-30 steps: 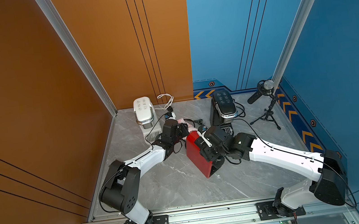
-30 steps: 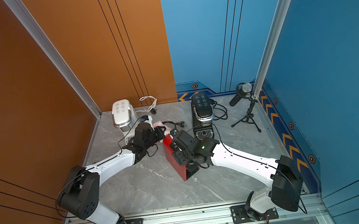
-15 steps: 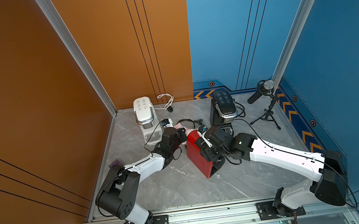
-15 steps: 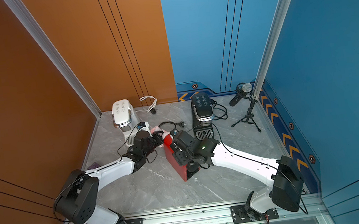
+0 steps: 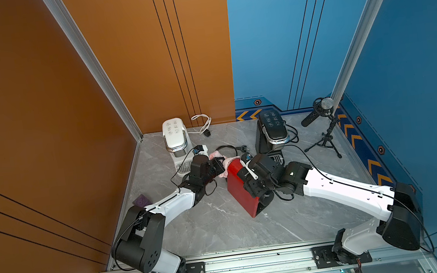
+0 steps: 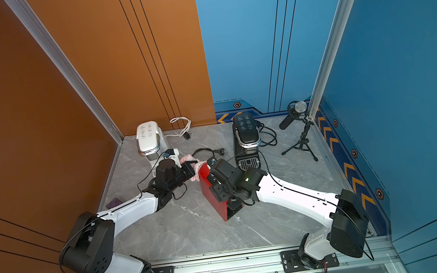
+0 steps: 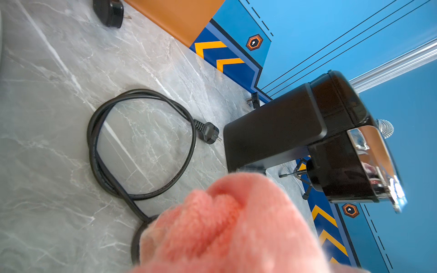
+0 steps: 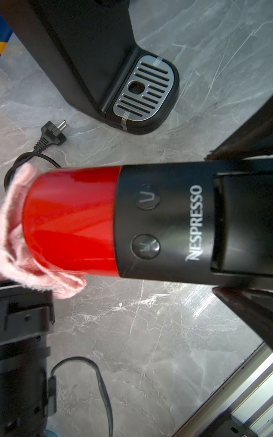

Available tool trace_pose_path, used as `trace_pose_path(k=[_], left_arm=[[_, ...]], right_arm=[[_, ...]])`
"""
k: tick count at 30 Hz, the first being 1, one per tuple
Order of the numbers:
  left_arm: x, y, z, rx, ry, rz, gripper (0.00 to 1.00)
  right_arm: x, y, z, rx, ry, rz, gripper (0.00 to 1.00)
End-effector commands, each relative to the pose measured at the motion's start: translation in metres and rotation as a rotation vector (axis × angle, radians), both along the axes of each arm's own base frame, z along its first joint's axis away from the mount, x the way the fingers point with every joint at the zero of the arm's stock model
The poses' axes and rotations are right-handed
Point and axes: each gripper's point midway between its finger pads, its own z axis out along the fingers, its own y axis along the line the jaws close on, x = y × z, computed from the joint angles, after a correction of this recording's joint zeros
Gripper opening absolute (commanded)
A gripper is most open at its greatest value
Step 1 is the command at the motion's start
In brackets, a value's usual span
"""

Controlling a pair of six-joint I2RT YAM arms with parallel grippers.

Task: Wipe the surface of a coffee machine
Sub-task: Wipe the dirt from the surface of the coffee machine.

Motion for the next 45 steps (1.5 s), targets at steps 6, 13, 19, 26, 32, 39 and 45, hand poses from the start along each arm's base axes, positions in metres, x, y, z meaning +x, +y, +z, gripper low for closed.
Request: trace_pose_path(k=[6, 13, 19, 26, 32, 39, 45], left_arm=[[-0.036, -0.025, -0.075, 0.057, 0.153, -0.116, 0.00], [-0.043, -0.030, -0.109, 0.093, 0.207, -0.135, 0.00], [-0.026, -0.028, -0.015, -0.075, 0.047, -0.162, 0.00], [-0.011, -0.013, 0.068, -0.194, -0.087, -0.159, 0.00], [-0.011, -0.016, 0.015, -0.118, 0.007, -0.135, 0.00], [-0.028, -0.013, -0.054, -0.020, 0.135, -0.089, 0.00], [-0.058, -0.032, -0.098, 0.095, 0.187, -0.149, 0.00]], right_arm=[[-0.027, -0.020, -0.041, -0.149, 0.155, -0.001, 0.62], [-0.026, -0.019, -0.036, -0.148, 0.146, -0.001, 0.62], [-0.027, -0.019, -0.033, -0.143, 0.144, -0.001, 0.62], [-0.026, -0.016, -0.030, -0.133, 0.142, 0.004, 0.63], [-0.027, -0.016, -0.026, -0.124, 0.134, 0.005, 0.63], [-0.027, -0.020, -0.023, -0.127, 0.125, 0.000, 0.62], [-0.027, -0.018, -0.026, -0.133, 0.130, 0.003, 0.62]])
